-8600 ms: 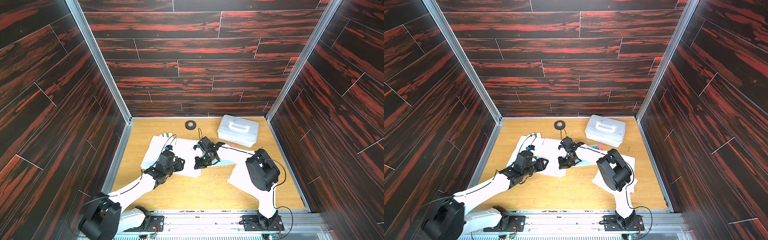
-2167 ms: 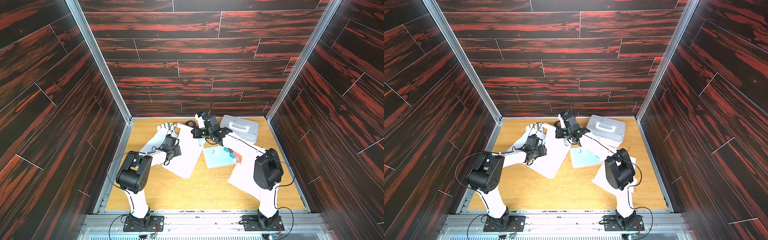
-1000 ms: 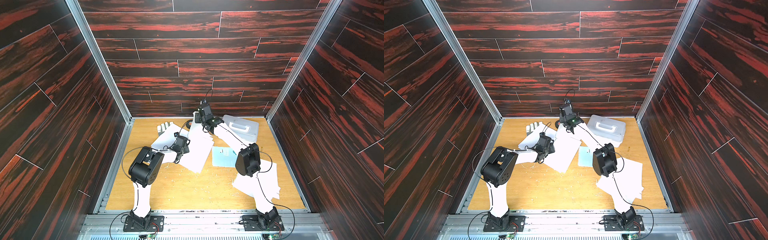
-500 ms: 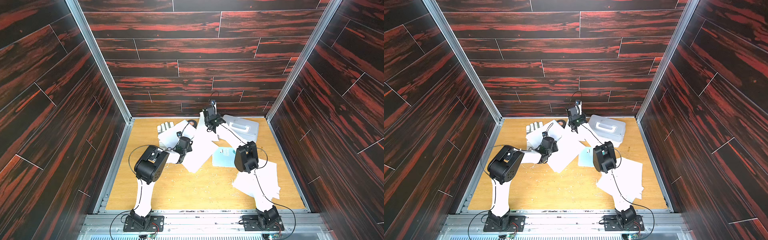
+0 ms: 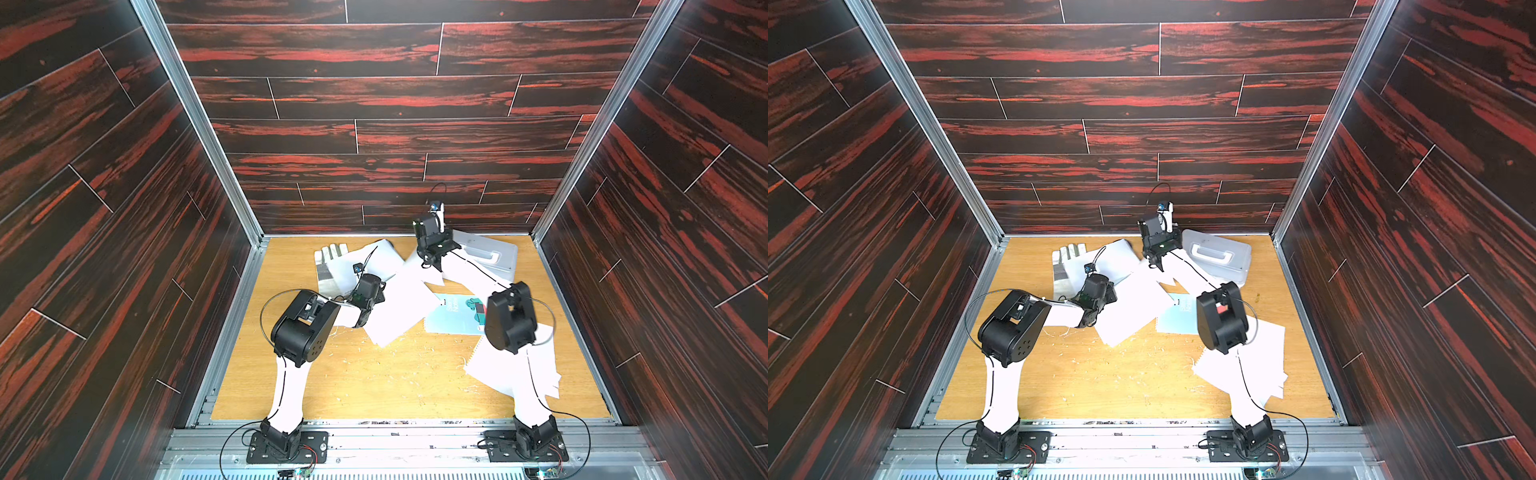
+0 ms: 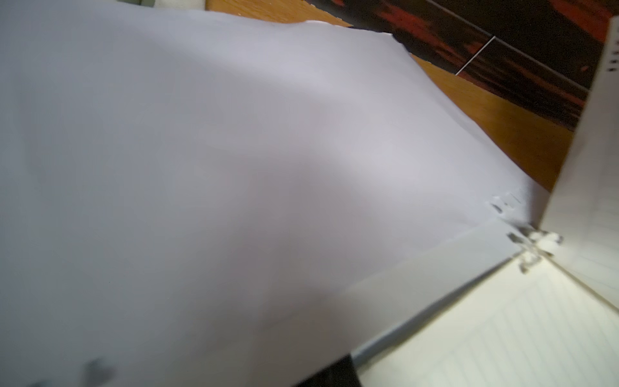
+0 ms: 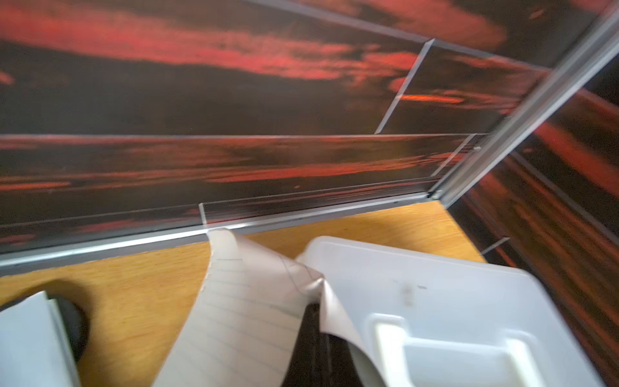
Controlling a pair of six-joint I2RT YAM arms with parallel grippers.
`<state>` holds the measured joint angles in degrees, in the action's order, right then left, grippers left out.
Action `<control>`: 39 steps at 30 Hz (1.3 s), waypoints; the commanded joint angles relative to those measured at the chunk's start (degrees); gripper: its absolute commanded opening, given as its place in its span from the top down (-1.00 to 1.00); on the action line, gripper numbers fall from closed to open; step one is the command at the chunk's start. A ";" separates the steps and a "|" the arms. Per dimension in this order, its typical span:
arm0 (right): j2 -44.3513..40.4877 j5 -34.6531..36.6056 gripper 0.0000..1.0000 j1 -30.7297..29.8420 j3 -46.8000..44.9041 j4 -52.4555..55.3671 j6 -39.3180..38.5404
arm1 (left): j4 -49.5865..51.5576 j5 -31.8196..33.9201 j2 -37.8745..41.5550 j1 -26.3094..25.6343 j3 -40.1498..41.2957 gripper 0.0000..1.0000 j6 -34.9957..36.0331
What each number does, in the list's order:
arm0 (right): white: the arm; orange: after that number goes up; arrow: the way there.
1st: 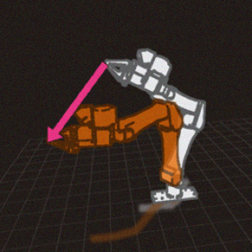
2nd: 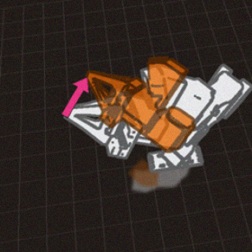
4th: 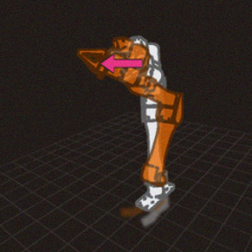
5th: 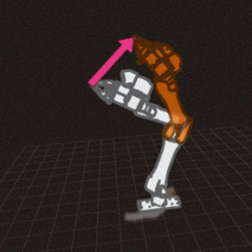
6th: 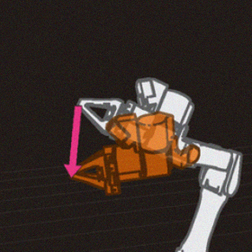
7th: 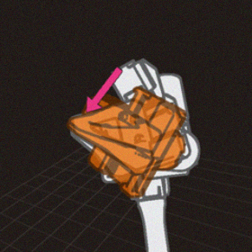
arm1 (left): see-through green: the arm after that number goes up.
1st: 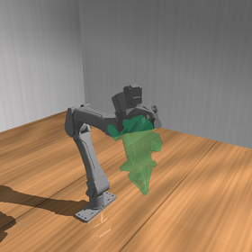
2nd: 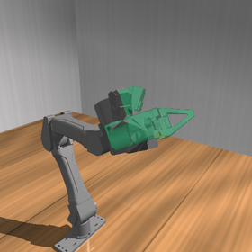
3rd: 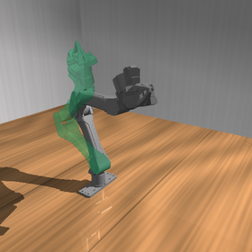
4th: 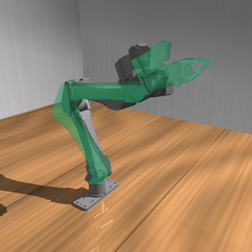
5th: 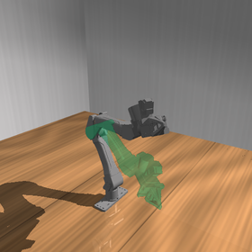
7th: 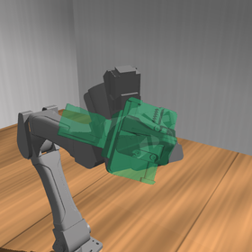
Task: Tear off pages from different notebooks
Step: Tear off the paper from the notebook.
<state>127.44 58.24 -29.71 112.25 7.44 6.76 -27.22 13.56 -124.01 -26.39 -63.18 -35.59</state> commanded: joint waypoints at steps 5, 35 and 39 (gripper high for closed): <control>-10.74 8.91 1.00 1.53 -10.99 -24.03 -16.46 | 44.80 -6.53 -18.42 1.08 11.14 1.00 -0.55; -34.30 -42.55 1.00 -2.89 -40.23 7.24 20.04 | 18.15 -31.31 24.44 2.75 25.68 -0.74 -2.51; -34.75 -45.88 1.00 -2.92 -35.90 7.77 17.90 | 13.03 -41.72 23.90 5.15 26.02 -0.75 -5.57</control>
<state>93.80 14.63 -32.64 72.86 14.20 26.06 -15.57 -15.40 -96.36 -22.04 -40.53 -35.88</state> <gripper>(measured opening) 0.033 0.871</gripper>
